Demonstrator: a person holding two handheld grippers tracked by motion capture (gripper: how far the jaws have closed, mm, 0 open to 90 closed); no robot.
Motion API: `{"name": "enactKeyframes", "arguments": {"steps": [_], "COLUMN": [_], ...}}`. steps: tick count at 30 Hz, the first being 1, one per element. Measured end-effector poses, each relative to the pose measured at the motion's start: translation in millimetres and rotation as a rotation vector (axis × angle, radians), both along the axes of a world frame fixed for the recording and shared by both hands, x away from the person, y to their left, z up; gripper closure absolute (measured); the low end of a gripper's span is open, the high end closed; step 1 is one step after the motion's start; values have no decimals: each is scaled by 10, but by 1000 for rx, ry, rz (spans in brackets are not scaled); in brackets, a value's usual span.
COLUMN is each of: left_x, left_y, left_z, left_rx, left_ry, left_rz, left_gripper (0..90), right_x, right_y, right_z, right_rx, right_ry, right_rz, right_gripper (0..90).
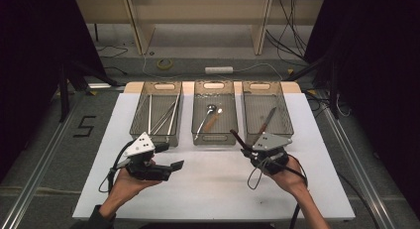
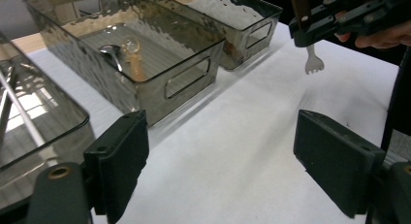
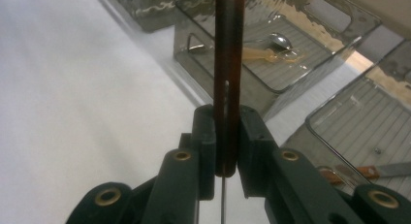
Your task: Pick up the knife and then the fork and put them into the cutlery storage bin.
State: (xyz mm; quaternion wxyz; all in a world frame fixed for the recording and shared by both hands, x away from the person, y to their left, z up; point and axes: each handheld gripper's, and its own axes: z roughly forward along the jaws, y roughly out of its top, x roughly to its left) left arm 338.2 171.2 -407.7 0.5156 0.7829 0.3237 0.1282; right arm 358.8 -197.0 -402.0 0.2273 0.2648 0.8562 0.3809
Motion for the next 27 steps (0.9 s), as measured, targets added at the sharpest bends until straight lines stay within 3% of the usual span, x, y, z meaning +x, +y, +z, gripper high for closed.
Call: {"name": "enactKeyframes", "arguments": {"steps": [8,12,15,18,22,27], "left_x": [-38,-68,-94,-131,-145,-144], "left_y": [145,199,220,216,217,245], "left_z": [-128,-161,-165,-153,-186,-195], "left_rx": [-10,6,-6,-22,6,-21], "left_ry": [-2,-23,-26,-19,-22,-17], "left_rz": [58,89,111,109,105,111], "left_gripper": [196,196,195,192,189,186], "right_x": [123,222,310,391,500,622], "right_y": [-124,-183,-228,-263,-310,-353], "right_z": [86,179,264,342,431,508], "right_rx": [72,109,129,126,120,117], "right_ry": [43,59,70,62,63,70], "right_rz": [-64,-92,-109,-127,-152,-190], "right_gripper": [801,802,802,802,803,804]}}
